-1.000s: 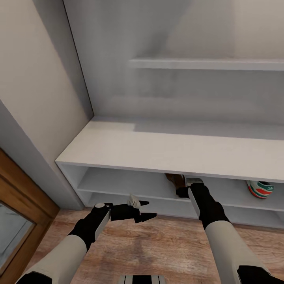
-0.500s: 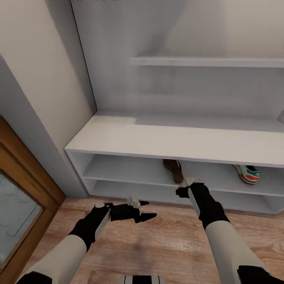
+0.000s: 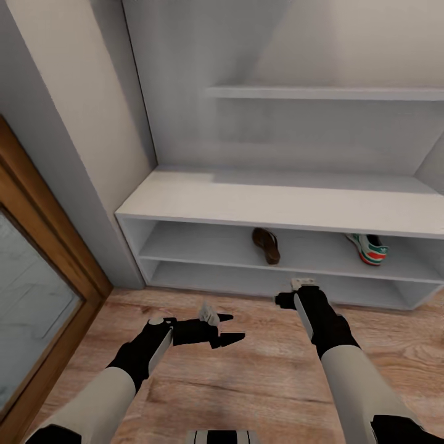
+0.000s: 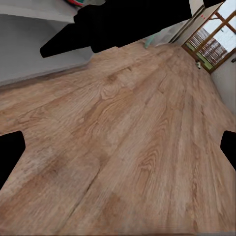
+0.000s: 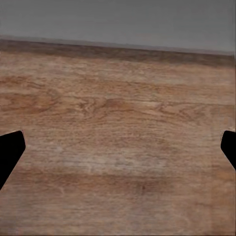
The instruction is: Pick up the two gym shoes and the two sandals from the corridor floor and place them onto the hallstand (shoe rack) in the corridor, making sure they are on the rack and not on the floor. Arrange them so the two gym shoes are next to each other and the two sandals are next to each other.
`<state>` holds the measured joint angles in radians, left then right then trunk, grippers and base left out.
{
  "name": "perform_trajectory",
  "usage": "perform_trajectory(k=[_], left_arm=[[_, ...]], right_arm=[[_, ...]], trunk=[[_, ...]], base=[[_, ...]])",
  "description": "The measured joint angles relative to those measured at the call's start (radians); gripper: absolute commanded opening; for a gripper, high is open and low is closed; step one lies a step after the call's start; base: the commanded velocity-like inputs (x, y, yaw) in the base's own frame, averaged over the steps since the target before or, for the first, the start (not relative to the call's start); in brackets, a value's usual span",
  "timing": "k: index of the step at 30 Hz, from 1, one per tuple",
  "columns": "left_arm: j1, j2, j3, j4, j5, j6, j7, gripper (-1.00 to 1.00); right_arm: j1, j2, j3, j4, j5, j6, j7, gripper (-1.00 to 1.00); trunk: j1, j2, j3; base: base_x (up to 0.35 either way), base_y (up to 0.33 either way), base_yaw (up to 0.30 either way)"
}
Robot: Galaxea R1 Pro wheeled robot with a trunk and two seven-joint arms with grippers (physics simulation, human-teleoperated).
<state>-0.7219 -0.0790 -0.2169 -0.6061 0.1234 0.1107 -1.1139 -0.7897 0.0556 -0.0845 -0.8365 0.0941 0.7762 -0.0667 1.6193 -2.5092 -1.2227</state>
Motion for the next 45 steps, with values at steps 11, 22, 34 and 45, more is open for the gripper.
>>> perform_trajectory(k=[11,22,34,45], left_arm=[[0.0,0.0,0.001,0.0,0.0,0.0,0.0,1.0],[0.0,0.01,0.006,-0.001,-0.004,0.0,0.009,1.0],[0.0,0.022,0.019,-0.054,-0.003,0.0,0.012,1.0],[0.0,0.025,0.018,-0.085,-0.002,0.0,0.025,1.0]], right_arm=[[0.003,0.001,0.0,0.005,0.004,-0.003,-0.001,1.0],[0.003,-0.001,-0.002,-0.001,-0.001,-0.007,0.001,1.0],[0.003,-0.002,-0.03,-0.002,-0.002,-0.015,0.001,1.0],[0.003,-0.004,-0.032,0.0,-0.002,-0.015,0.002,1.0]], trunk=[[-0.001,0.0,0.0],[-0.001,0.0,0.003],[-0.001,0.0,0.004],[-0.001,0.0,0.004]], base=[[-0.176,0.0,0.0],[-0.001,0.0,-0.148],[0.0,0.0,-0.294],[0.0,0.0,-0.3]])
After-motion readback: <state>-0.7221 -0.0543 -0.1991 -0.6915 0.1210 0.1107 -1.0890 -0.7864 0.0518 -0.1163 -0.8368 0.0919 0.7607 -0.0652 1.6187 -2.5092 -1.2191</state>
